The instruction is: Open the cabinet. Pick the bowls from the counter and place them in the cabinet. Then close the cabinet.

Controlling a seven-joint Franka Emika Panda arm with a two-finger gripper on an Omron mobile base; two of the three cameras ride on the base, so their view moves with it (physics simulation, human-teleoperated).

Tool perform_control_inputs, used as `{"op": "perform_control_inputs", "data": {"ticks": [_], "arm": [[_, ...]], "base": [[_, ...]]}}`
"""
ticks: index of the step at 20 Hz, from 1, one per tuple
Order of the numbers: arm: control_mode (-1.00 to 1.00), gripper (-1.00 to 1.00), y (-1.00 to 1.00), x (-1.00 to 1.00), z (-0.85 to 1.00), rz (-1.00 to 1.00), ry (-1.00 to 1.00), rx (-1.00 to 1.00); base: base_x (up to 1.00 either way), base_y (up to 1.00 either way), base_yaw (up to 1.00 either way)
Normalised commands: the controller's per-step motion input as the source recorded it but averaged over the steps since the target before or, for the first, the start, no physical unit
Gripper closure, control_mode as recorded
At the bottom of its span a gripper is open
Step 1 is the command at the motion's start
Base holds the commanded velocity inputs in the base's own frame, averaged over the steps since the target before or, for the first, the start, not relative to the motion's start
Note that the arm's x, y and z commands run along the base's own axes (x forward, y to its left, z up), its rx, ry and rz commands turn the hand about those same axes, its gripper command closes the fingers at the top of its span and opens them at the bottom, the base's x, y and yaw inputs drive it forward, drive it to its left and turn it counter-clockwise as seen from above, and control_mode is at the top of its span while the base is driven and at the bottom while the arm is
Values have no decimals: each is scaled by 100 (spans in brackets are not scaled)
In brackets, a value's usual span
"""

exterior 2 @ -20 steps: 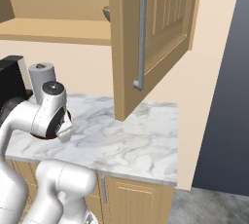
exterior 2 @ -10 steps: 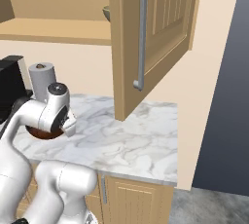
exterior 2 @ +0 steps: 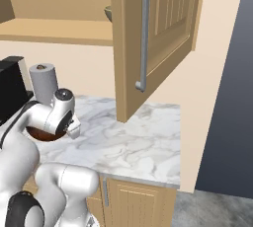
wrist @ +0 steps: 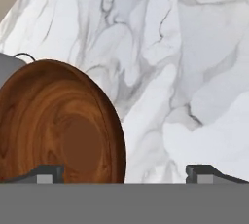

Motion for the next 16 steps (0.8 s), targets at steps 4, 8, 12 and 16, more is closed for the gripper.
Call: {"op": "perform_control_inputs", "data": {"ticks": [4, 8, 12, 16], "arm": [[-100, -100, 23, 41, -23, 1, 0, -1], [-100, -100, 18, 28, -30, 1, 0, 0], [-100, -100, 24, 9, -33, 2, 0, 0], [-100, -100, 44, 0, -37, 2, 0, 0]], "base": [[0, 0, 0], [0, 0, 0], [0, 0, 0], [0, 0, 0]]}}
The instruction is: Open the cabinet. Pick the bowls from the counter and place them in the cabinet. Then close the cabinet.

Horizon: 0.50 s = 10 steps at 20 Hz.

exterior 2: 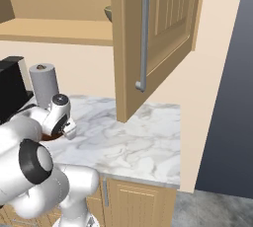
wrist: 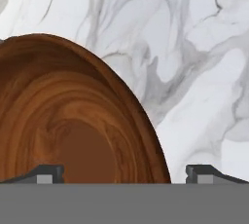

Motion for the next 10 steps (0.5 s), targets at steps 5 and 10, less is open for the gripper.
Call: {"op": "perform_control_inputs", "data": {"ticks": [5, 10], "arm": [[-100, 100, 39, 0, -24, 1, 0, 0], [-100, 100, 16, 0, -8, 0, 0, 0]], "base": [[0, 0, 0], [0, 0, 0]]}}
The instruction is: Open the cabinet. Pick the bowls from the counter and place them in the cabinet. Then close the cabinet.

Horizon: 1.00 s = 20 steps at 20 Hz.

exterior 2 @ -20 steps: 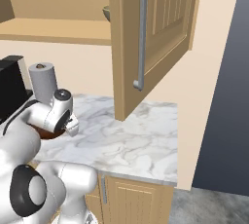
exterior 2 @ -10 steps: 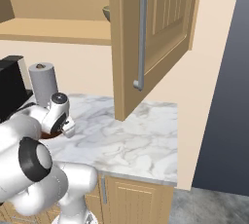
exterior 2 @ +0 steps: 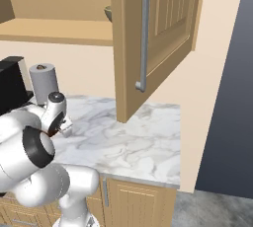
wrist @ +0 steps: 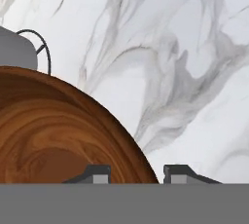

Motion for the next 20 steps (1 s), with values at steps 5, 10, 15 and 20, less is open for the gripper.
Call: {"op": "perform_control_inputs", "data": {"ticks": [5, 10, 15, 20], "arm": [[-100, 100, -1, -41, 5, 0, 0, 0], [-100, 100, -32, -92, 65, -9, 0, 0], [-100, 100, -43, -79, 88, -26, 0, 0], [-100, 100, -30, -50, 97, -43, -3, 0]], "base": [[0, 0, 0], [0, 0, 0], [0, 0, 0], [0, 0, 0]]}}
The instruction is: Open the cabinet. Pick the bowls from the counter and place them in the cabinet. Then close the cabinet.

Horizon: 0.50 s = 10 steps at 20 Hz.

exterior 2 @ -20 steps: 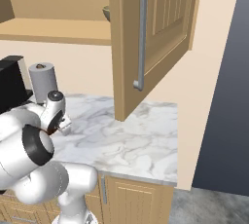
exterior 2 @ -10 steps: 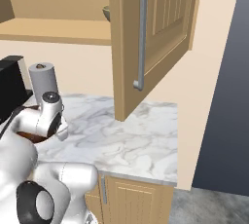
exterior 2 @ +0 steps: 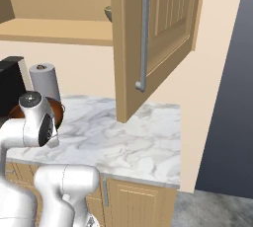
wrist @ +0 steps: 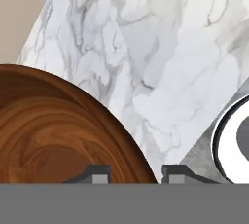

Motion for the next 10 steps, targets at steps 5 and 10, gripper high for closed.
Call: {"op": "perform_control_inputs", "data": {"ticks": [5, 10], "arm": [[-100, 100, -35, -66, 100, -36, 1, 2], [-100, 100, -24, -79, 100, -19, 0, 3]], "base": [[0, 0, 0], [0, 0, 0]]}}
